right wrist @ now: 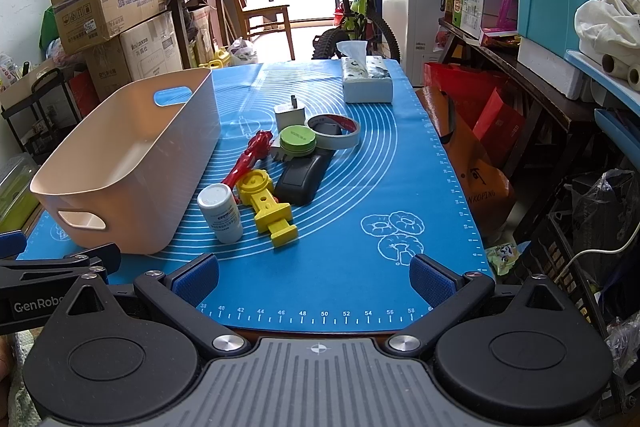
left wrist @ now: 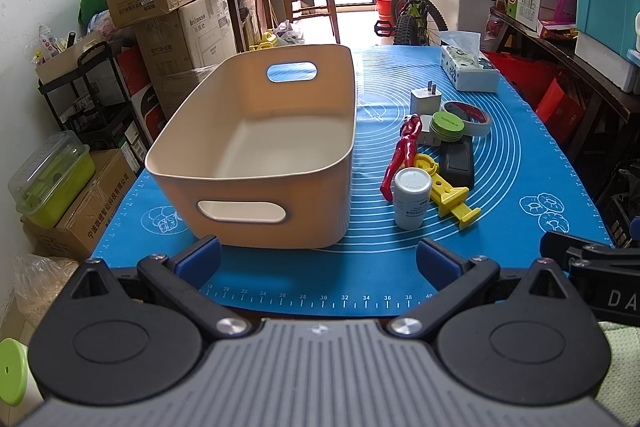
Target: Organize rigid objects
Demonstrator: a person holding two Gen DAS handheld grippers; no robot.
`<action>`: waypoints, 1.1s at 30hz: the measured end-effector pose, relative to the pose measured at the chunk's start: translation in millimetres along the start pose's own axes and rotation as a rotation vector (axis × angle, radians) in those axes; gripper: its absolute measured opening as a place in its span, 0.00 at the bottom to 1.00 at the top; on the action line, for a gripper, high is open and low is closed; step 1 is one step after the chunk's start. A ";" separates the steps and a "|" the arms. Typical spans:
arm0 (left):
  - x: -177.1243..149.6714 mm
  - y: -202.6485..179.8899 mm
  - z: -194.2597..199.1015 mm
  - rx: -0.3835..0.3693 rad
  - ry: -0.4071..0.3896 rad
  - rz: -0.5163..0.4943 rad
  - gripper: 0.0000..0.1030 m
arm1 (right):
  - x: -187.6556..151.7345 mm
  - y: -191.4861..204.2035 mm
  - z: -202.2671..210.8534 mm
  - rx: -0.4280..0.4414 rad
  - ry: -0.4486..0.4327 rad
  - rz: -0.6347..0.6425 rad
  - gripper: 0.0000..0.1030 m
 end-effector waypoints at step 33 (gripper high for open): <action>0.1 0.3 -0.1 -0.002 0.002 0.011 1.00 | -0.7 3.1 3.4 -0.002 -0.002 -0.007 0.98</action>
Point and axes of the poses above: each gripper's, at about its wrist camera, not at the fingertips, and z roughly against the way its jaws point, y to its left, x to its top, the point moved 6 cm from there along -z, roughly the way its jaws point, and after that the axes turned 3 degrees about -z, right-handed, at the moved point
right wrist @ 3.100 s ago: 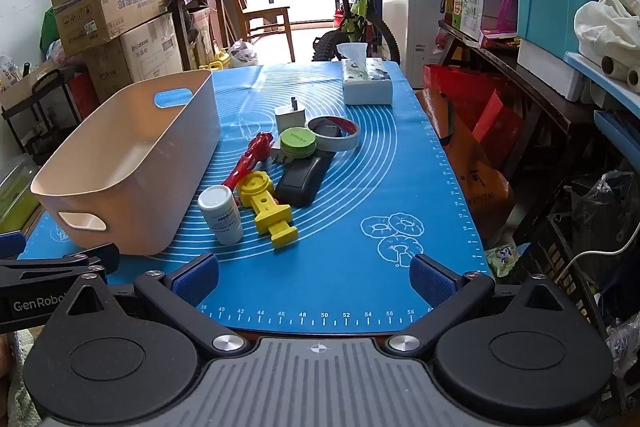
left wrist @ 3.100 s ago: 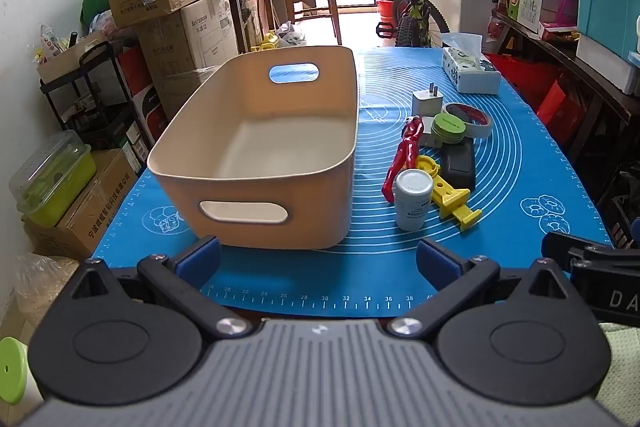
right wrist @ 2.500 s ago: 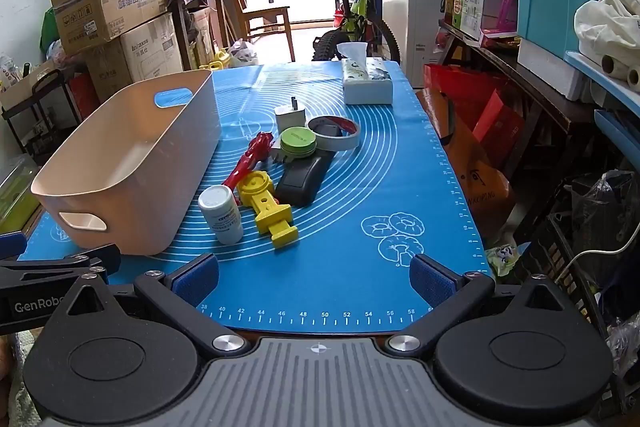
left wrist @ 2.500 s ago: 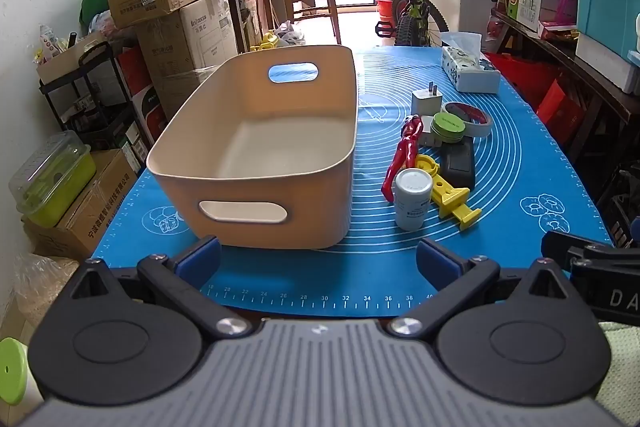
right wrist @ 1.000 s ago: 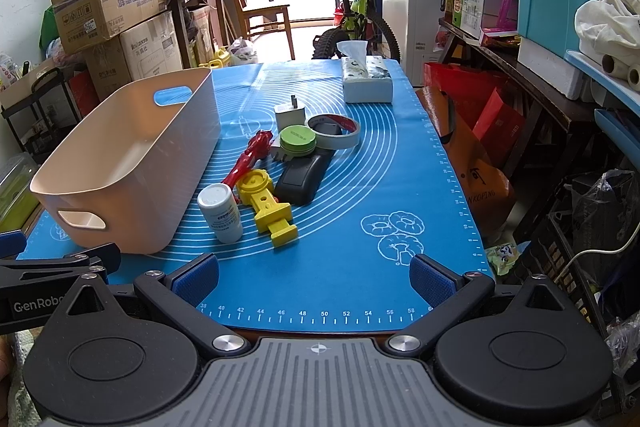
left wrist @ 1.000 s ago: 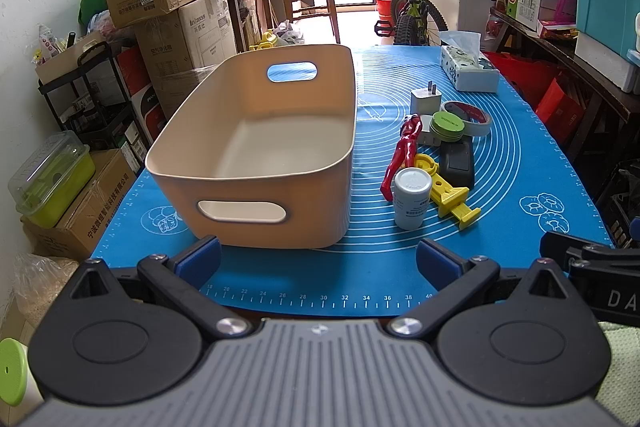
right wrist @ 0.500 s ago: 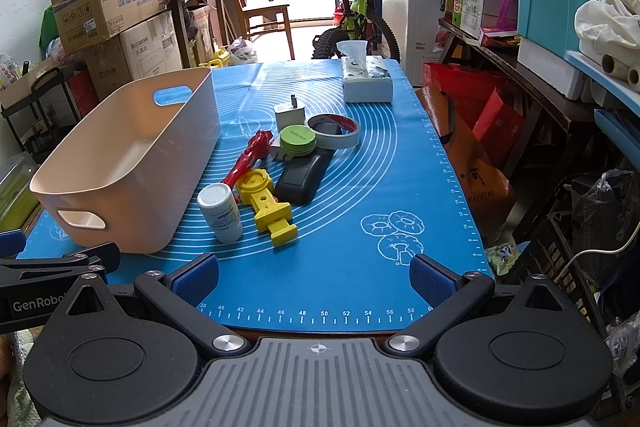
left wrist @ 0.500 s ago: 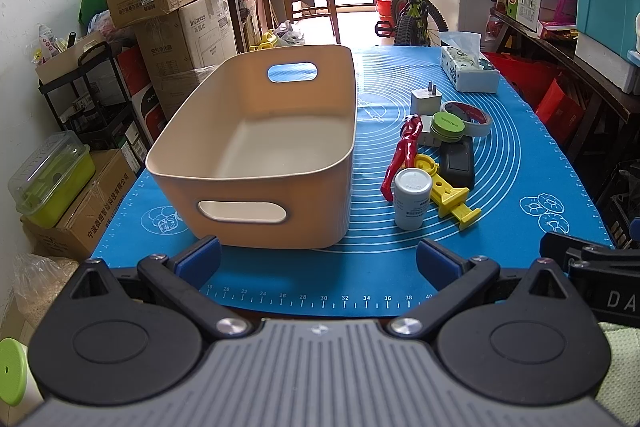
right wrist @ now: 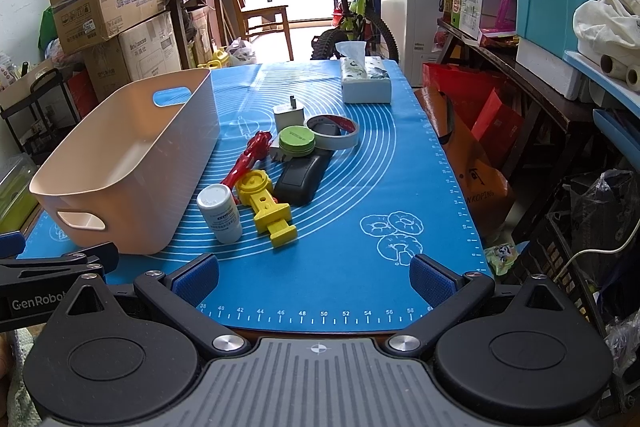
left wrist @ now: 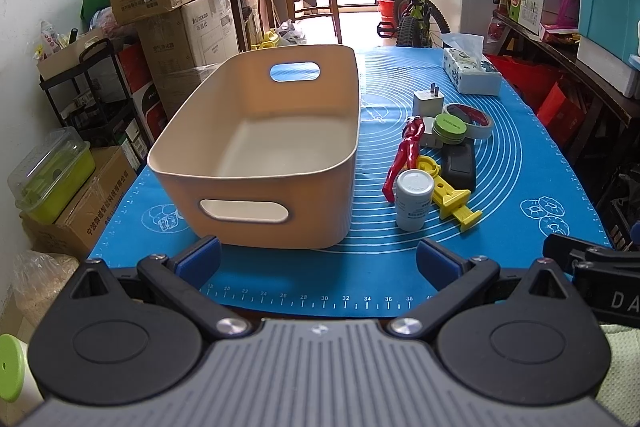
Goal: Organize rigid objects
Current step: 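Grasp the basket rim with the left tool while the right tool grasps the white bottle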
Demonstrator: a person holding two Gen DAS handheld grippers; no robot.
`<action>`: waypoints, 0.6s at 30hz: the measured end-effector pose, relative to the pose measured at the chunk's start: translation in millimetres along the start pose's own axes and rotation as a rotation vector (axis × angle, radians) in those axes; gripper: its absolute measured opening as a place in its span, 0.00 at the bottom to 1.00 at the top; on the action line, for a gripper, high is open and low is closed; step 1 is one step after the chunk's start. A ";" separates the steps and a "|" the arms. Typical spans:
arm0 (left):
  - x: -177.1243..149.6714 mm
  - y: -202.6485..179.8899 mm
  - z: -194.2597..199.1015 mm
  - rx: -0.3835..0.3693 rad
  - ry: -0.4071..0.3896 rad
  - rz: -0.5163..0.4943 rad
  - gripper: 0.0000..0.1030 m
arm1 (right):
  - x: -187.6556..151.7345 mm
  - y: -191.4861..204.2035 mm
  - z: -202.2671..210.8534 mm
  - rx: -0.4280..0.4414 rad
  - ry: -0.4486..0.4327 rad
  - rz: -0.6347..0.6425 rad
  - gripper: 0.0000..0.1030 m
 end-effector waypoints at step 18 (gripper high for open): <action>65.6 45.1 2.4 0.029 -0.022 0.060 1.00 | 37.1 10.2 -6.4 0.034 0.041 -0.022 0.98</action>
Point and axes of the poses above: each gripper's, at about its wrist camera, not at the fingertips, and z roughly against the way its jaws point, y to its left, x to its top, the point moved 6 cm from there along -z, roughly the way its jaws point, and after that the axes turned 3 degrees about -z, right-handed, at the moved point
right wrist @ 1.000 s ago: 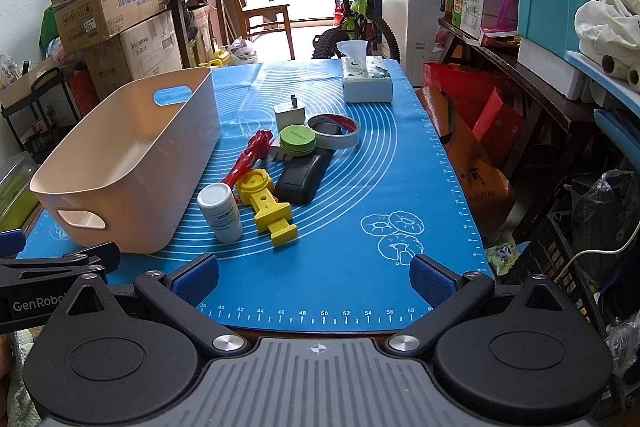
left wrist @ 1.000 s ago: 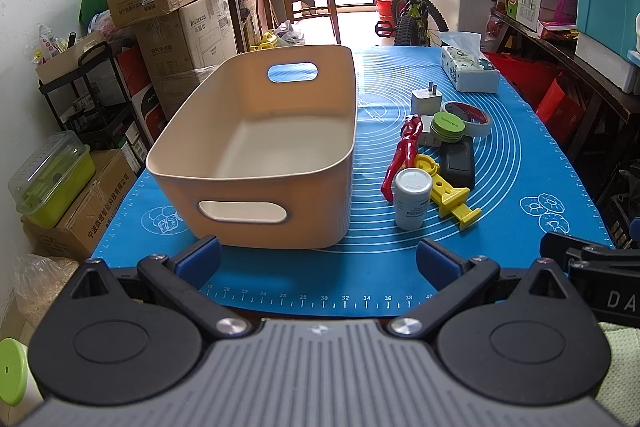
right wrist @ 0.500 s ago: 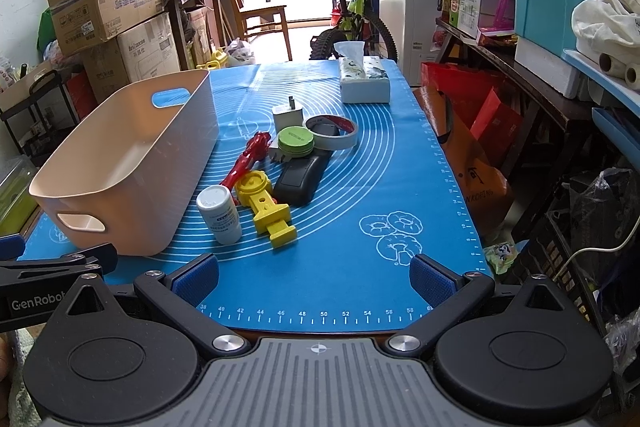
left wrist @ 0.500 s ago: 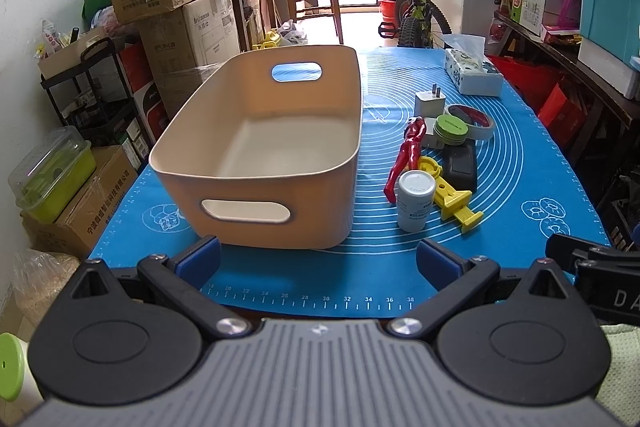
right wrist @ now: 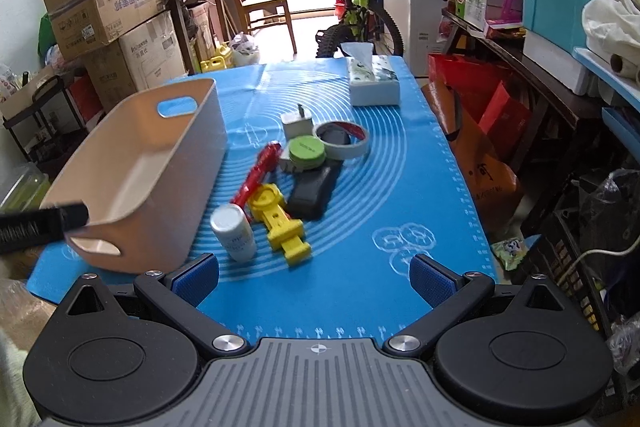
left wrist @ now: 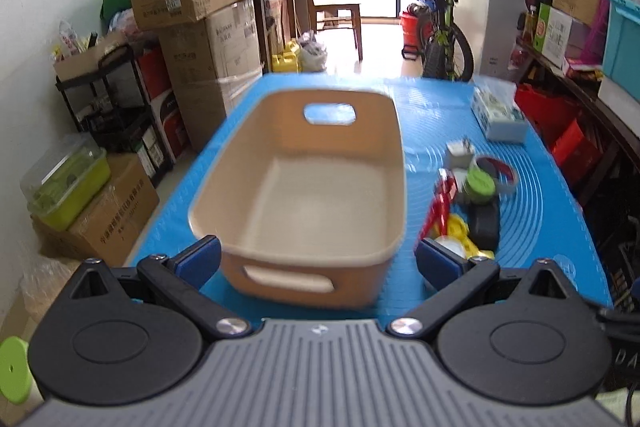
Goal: Organize rigid objects
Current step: 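Grasp the basket rim with the left tool while the right tool grasps the white bottle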
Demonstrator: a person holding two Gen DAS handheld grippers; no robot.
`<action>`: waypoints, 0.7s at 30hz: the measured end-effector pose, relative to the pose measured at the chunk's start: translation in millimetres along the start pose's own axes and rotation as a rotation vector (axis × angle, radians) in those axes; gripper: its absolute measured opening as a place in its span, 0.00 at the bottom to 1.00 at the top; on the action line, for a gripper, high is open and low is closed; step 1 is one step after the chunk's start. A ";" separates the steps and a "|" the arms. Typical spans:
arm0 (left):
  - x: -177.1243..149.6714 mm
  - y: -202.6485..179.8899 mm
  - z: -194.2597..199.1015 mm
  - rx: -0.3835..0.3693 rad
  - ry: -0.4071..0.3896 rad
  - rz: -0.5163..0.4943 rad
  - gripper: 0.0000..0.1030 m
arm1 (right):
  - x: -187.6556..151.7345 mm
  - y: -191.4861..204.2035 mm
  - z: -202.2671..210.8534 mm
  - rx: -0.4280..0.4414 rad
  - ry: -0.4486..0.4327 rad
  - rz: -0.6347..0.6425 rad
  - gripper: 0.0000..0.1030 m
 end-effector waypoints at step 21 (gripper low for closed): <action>28.2 81.1 -84.5 0.077 0.157 0.006 0.99 | 50.0 38.5 -105.7 0.114 0.070 0.081 0.98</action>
Point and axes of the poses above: each gripper's, at about its wrist camera, not at the fingertips, and z roughly against the way its jaws point, y to its left, x to its top, the point moved 6 cm from there along -z, roughly the way its jaws point, and after that the axes turned 3 degrees about -z, right-handed, at the moved point
